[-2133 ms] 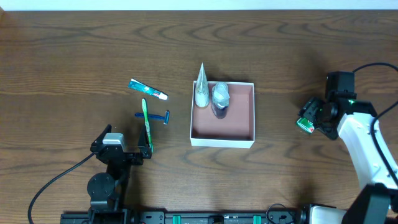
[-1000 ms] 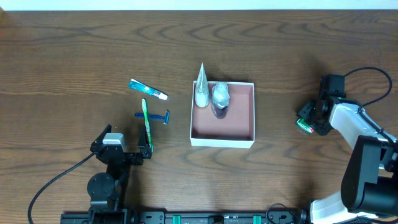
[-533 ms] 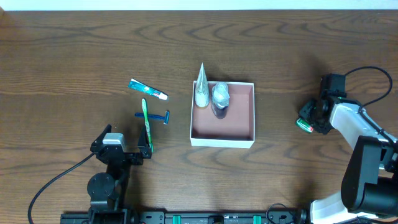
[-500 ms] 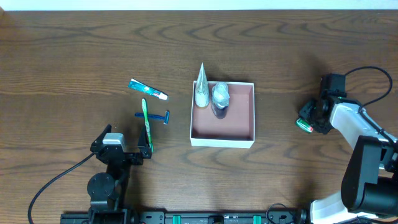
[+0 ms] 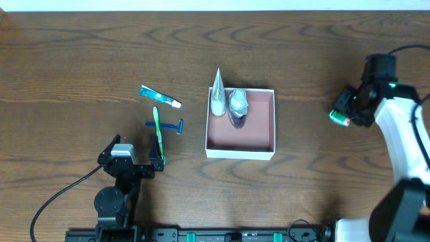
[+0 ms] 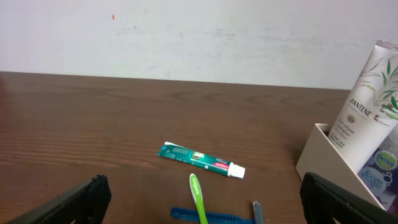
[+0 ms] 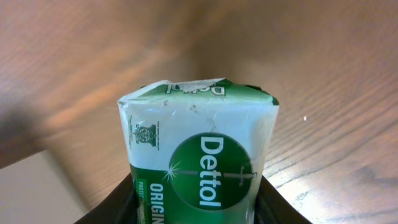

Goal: Pack container
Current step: 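Carry the soap bar into the box in front of the bottle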

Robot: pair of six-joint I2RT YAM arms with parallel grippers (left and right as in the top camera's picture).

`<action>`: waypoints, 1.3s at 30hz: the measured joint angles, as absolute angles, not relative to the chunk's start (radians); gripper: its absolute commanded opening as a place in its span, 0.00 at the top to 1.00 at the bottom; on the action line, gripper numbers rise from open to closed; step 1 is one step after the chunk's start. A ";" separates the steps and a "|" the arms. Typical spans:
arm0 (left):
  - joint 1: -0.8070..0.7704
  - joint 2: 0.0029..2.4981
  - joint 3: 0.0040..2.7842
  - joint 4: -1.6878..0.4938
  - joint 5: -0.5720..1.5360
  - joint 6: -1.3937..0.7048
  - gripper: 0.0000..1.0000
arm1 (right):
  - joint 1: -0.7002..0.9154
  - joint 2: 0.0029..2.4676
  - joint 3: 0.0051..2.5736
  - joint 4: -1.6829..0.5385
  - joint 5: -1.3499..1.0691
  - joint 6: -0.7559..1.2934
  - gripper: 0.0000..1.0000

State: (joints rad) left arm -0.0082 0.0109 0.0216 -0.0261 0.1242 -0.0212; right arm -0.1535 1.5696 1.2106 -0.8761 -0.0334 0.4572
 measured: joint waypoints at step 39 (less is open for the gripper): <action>-0.008 0.011 0.022 -0.026 0.124 -0.021 0.02 | 0.842 1.570 1.258 -0.822 0.299 0.633 0.80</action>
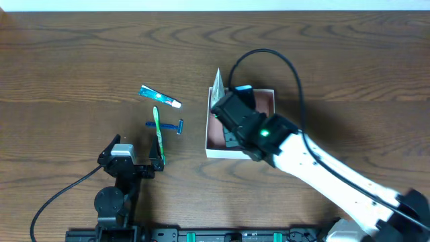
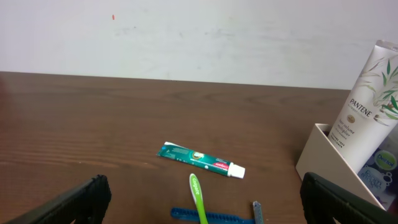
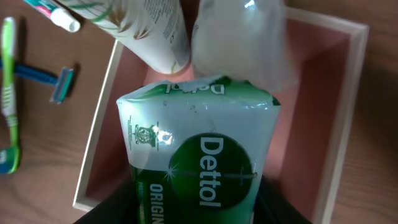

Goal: Pack container
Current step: 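Carry the soap bar into the box in front of the bottle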

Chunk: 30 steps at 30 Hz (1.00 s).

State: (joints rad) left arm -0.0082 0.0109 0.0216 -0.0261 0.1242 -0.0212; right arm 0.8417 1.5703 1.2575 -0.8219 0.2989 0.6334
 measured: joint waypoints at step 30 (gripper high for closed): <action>-0.008 0.016 0.022 -0.026 0.125 -0.021 0.02 | 1.036 1.747 1.255 -0.765 0.630 0.883 0.79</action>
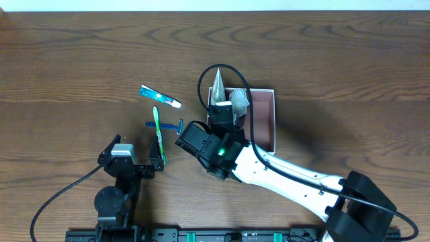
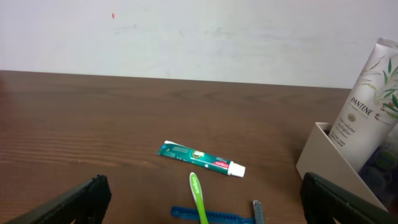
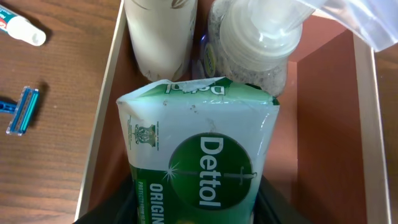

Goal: Pack container
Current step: 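Carry the soap bar into the box in front of the bottle, then lower the soap bar into the box and open the right gripper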

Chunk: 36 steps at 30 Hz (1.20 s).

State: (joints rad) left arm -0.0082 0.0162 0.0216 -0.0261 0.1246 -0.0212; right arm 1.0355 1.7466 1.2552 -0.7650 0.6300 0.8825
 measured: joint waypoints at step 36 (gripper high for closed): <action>-0.008 0.016 0.022 -0.026 0.124 -0.021 0.02 | 1.071 1.853 1.255 -0.629 0.640 1.007 0.69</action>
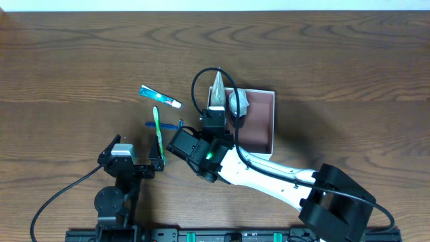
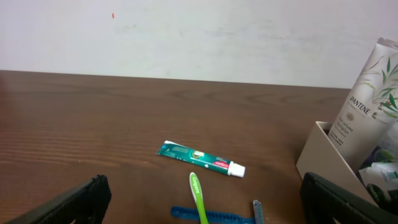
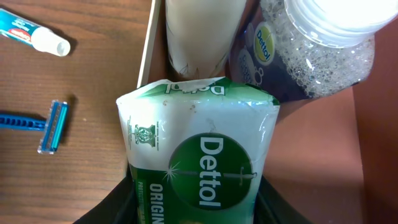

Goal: Pack container
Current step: 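Lower the soap bar into the box and open the right gripper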

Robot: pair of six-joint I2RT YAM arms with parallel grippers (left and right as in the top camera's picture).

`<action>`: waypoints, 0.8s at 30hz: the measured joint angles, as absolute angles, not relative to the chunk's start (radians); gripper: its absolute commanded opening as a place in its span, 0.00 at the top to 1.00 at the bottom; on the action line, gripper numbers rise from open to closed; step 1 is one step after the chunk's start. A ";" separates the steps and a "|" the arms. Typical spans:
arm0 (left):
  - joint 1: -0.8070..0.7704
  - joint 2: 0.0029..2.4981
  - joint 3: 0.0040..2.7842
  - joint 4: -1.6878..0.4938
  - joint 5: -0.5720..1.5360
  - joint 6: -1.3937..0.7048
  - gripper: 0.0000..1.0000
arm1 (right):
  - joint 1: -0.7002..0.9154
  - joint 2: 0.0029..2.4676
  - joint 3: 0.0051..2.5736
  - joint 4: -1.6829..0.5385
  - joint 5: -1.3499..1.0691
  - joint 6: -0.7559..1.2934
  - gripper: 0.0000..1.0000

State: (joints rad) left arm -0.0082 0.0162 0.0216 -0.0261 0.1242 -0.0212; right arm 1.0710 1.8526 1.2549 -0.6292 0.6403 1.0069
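My right gripper (image 3: 198,202) is shut on a green Dettol soap pack (image 3: 202,162). The pack hangs low over the left wall (image 3: 151,50) of the white box (image 1: 274,124), partly over its red-brown floor and partly over the table. A white Pantene tube (image 1: 217,89) and a plastic-wrapped Dettol bottle (image 1: 237,102) stand in the box's far left corner, just beyond the pack. In the overhead view the right arm (image 1: 201,151) hides the pack. My left gripper (image 1: 144,166) rests open at the front left.
Left of the box lie a green toothpaste tube (image 1: 160,96), a green toothbrush (image 1: 158,134) and a blue razor (image 3: 51,126). The toothbrush crosses the razor's handle just ahead of the left fingers (image 2: 81,199). The right arm's cable (image 1: 198,84) loops over the tube.
The right gripper with the soap pack has shifted left and come closer to the tube and bottle. The pack now straddles the box's left wall. The left arm has not moved.
The right gripper held the soap pack far off at the table's right side. Then it was over the box, above the tube and bottle. Then it was lower inside the box's left half, and now it is close against the left wall. The left arm stayed put.
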 measured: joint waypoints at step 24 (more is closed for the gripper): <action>-0.008 0.016 0.022 -0.026 0.124 -0.022 0.02 | 1.071 1.853 1.255 -0.629 0.640 1.023 0.57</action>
State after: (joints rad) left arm -0.0082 0.0162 0.0216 -0.0261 0.1242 -0.0216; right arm 1.0710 1.8526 1.2549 -0.6292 0.6399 1.0225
